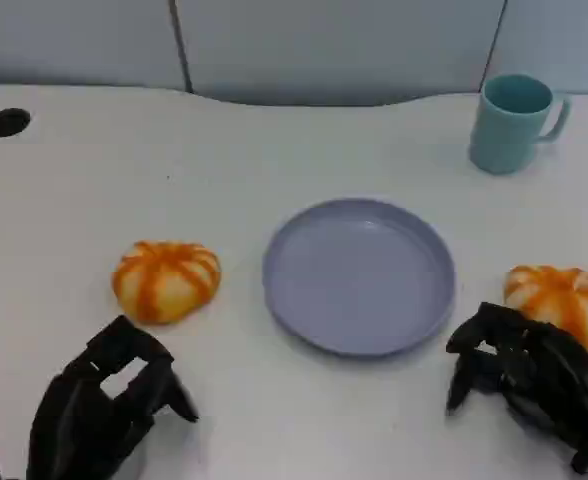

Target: Grasp the bread from the table and place it into the plate.

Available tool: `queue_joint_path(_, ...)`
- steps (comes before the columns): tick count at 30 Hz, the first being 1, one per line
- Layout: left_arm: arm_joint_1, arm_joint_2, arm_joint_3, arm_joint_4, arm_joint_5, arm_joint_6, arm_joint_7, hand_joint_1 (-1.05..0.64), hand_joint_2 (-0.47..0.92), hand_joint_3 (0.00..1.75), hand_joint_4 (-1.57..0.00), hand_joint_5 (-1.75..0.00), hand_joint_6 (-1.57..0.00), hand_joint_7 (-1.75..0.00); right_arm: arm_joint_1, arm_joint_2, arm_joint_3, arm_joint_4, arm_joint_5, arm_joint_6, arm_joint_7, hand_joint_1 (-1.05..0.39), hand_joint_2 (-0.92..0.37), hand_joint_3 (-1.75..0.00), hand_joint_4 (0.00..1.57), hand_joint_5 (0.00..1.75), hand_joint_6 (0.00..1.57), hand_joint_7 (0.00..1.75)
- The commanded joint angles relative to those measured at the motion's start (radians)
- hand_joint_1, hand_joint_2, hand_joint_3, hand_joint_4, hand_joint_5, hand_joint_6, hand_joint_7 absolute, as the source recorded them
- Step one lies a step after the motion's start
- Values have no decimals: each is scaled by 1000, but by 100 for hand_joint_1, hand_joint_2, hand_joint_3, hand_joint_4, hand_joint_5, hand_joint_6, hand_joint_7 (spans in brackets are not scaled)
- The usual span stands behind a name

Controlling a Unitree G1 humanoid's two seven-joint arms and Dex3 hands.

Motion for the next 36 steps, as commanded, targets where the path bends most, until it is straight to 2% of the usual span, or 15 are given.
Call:
queue_joint_path(1,-5,11,9,0,0,-4,-13,-56,92,29,-68,-175,-51,-159,15,-14,-4,22,3,18,0,-53,-92,-24,70,151,72,107)
queue_joint_path(36,-9,24,14,-1,-1,-4,-22,-57,92,29,-67,-175,-52,-154,13,-7,-2,24,5,22,-14,-52,-92,-23,72,150,73,106)
